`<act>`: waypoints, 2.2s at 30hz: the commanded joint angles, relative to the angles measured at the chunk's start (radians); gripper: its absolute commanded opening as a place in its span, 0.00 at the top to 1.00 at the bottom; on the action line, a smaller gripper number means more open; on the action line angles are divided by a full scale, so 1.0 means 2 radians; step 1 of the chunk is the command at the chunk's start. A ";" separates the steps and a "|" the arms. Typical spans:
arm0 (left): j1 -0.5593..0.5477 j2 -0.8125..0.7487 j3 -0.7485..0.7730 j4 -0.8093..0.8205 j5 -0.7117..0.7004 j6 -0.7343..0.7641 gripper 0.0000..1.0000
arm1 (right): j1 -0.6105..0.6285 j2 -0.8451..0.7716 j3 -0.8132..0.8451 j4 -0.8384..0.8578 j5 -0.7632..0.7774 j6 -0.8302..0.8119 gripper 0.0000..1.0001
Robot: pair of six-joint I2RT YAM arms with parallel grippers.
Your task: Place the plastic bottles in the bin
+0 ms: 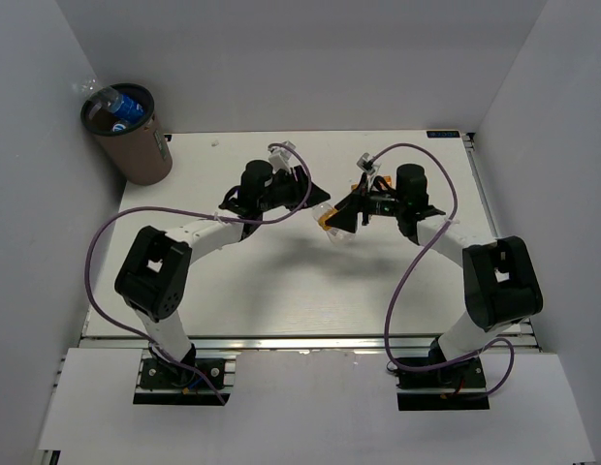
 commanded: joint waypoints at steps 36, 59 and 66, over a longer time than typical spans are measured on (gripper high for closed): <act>0.381 0.149 0.549 -0.278 -0.476 0.194 1.00 | -0.087 -0.103 -0.021 0.052 0.026 0.052 0.11; 0.380 0.061 0.549 -0.379 -0.387 0.126 0.02 | -0.069 -0.008 0.075 -0.158 0.481 0.210 0.11; 0.301 -0.180 0.109 -0.200 -0.275 0.078 0.02 | -0.031 0.056 0.140 -0.185 0.568 0.313 0.11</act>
